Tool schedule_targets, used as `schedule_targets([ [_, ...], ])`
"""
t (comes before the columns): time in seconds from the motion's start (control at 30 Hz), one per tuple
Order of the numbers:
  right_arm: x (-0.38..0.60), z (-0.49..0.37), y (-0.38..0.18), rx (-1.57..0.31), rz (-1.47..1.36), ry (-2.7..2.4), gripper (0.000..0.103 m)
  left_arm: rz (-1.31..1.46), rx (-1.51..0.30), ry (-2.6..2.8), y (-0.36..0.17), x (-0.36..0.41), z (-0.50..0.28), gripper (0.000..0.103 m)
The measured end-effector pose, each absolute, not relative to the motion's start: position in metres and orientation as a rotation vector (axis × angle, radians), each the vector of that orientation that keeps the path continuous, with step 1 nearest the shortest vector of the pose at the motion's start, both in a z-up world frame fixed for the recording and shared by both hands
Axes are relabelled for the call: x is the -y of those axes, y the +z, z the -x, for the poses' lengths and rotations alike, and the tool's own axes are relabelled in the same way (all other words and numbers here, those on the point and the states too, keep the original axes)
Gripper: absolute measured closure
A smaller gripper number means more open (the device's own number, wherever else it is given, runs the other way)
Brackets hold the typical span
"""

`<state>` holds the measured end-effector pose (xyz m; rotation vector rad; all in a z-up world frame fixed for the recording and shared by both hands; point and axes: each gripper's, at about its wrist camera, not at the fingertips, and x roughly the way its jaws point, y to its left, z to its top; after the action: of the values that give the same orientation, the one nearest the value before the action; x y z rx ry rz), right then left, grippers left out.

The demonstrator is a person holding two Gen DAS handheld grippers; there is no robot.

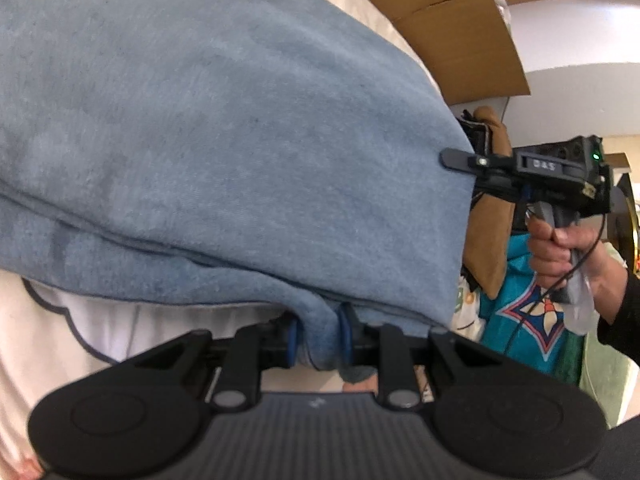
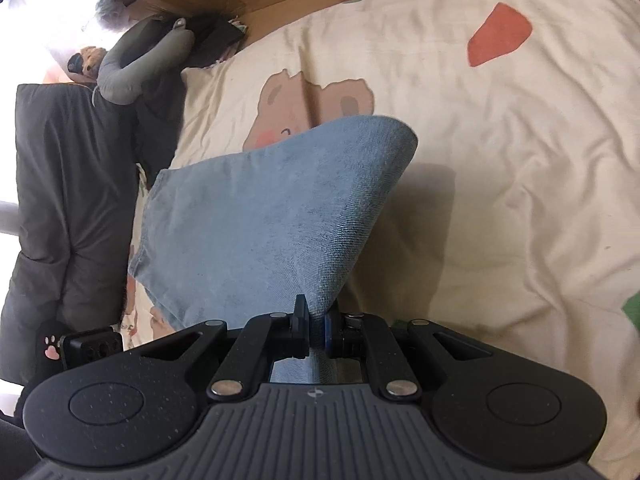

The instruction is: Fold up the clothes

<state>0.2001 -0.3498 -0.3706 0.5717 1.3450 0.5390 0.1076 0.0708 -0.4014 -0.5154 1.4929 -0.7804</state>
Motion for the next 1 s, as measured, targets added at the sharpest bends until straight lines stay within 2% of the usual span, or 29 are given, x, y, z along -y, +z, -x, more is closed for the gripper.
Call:
schedule_targets([
  [0.2, 0.365, -0.198, -0.362, -1.34, -0.556, 0.518, 0.1, 0.531, -1.499, -0.77, -0.408, -0.059, -0.114, 0.081],
  [0.4, 0.371, -0.187, -0.389, -1.338, -0.609, 0.467, 0.099, 0.531, -1.544, -0.753, -0.414, -0.062, -0.109, 0.08],
  [0.53, 0.374, -0.182, -0.407, -1.331, -0.623, 0.424, 0.093, 0.522, -1.571, -0.747, -0.411, -0.074, -0.108, 0.08],
  [0.7, 0.379, -0.172, -0.419, -1.302, -0.655, 0.413, 0.09, 0.455, -1.574, -0.712, -0.394, -0.093, -0.116, 0.08],
  [0.83, 0.382, -0.154, -0.428, -1.287, -0.715, 0.419, 0.079, 0.393, -1.551, -0.628, -0.374, -0.115, -0.135, 0.08],
  [1.0, 0.383, -0.122, -0.443, -1.271, -0.803, 0.418, 0.079, 0.284, -1.519, -0.568, -0.344, -0.134, -0.157, 0.079],
])
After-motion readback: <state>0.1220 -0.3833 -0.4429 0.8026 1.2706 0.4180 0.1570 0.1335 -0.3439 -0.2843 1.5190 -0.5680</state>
